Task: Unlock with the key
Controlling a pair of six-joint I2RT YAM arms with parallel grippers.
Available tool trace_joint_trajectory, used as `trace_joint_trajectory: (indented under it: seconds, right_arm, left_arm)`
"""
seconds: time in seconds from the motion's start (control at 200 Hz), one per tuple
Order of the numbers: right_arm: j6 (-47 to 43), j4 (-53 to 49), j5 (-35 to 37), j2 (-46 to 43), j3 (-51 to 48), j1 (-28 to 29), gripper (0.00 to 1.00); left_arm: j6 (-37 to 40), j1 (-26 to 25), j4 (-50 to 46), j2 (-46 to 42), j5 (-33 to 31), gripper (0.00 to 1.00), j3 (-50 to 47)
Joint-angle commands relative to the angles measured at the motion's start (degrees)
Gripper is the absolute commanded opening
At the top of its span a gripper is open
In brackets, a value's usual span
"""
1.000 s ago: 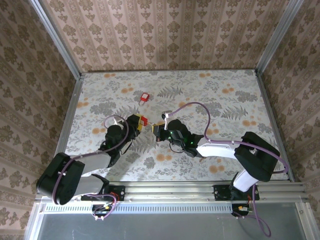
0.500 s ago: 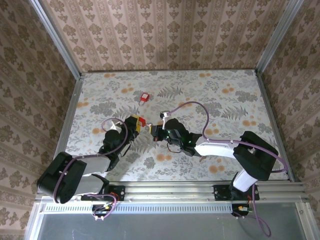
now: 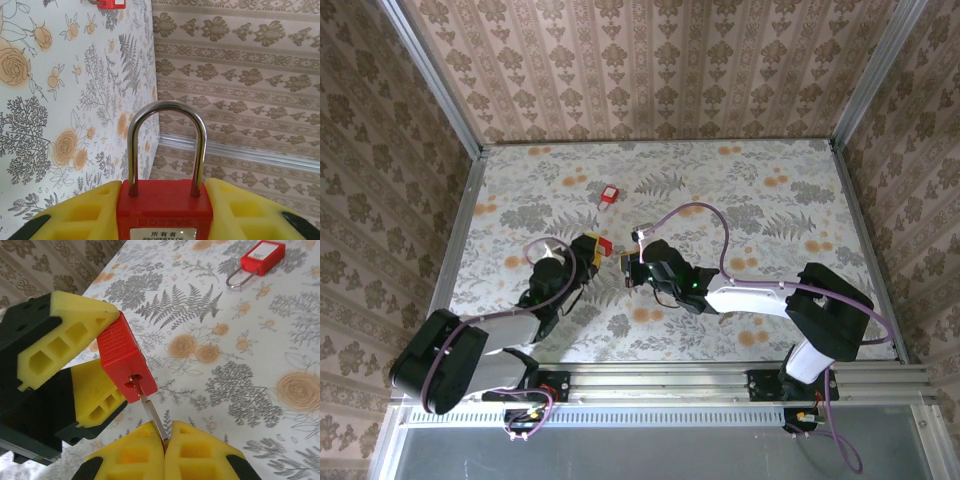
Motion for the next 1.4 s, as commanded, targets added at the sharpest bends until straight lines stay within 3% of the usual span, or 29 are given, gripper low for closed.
trace_joint_trajectory:
  seconds: [0.0,0.35,0.705,0.84,0.98,1.085,1.275,1.395]
  right_arm:
    - [-5.51,6.16,2.51,1.74,-1.72,0.47,0.00]
    - [-4.38,20.47,-6.84,0.33,-10.54,-2.99,0.00]
    - [1.93,34.97,-15.32,4.63,-13.13,-6.67,0.00]
    - [1.46,34.23,-18.10,5.11,-11.26,-6.91,0.00]
    - [4.09,32.40,-19.89,4.39,-10.37,-8.02,0.00]
    - [10.29,31.74,-23.41,2.96,-9.88,-10.00,0.00]
    - [20.40,28.04,-30.09,1.82,-5.77,-11.28,0.00]
    - [26.43,25.28,-32.07,1.76,-4.05,-11.58,0.00]
  left_arm:
    - [1.85,-5.03,-3.66,-2.39,7.45,0.00,5.15]
    - [4.53,-11.73,-16.47,-3.37,3.02,0.00,11.76]
    - [4.46,-16.30,-13.29,-1.09,-0.70,0.00,15.61]
    - [4.34,-16.44,-11.40,-0.54,-0.30,0.00,15.59]
    - [7.31,-15.26,-10.62,-2.16,-0.61,0.00,14.42]
    - [10.87,-12.45,-3.57,-2.99,-0.45,0.00,10.73]
    - [16.89,-6.26,9.91,0.07,8.04,0.00,9.37]
    - [15.70,-2.97,19.64,4.81,12.95,0.00,9.30]
